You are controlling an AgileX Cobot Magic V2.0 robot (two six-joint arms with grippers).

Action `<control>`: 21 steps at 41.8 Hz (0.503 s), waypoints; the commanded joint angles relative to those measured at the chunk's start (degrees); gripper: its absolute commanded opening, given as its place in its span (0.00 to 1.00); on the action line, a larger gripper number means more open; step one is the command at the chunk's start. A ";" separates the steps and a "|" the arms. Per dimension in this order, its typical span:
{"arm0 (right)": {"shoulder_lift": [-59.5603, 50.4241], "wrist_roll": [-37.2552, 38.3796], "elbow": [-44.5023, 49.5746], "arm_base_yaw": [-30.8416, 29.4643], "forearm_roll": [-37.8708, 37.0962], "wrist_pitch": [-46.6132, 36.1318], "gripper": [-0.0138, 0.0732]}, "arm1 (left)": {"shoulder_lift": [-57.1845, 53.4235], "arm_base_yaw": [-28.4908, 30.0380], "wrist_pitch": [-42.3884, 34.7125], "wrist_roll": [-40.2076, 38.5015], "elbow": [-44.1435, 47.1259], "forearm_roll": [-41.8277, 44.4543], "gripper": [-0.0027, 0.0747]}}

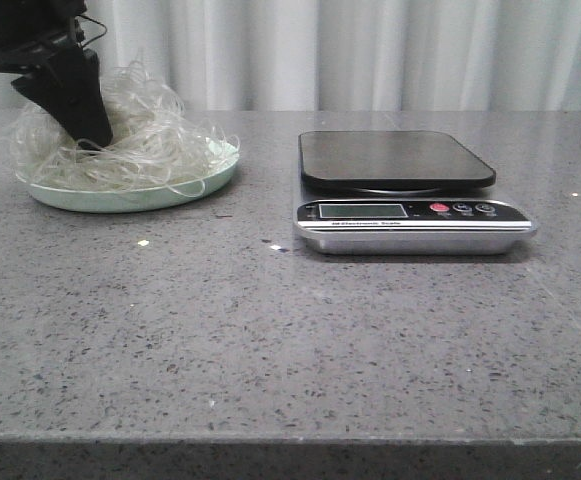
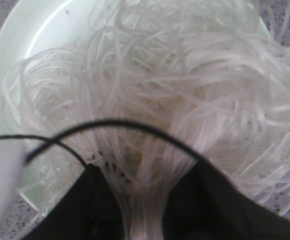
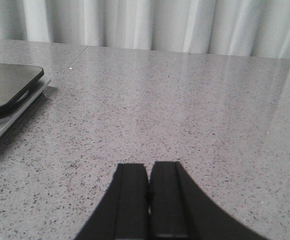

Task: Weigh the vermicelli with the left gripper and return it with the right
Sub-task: 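Lower the left gripper into the vermicelli pile and close on it, then lift the vermicelli with the left gripper and carry it over the scale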

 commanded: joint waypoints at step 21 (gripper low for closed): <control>-0.96 -0.12 -0.47 0.13 -0.32 -4.60 0.33 | -2.73 -0.39 1.83 -1.67 -17.42 -4.13 0.22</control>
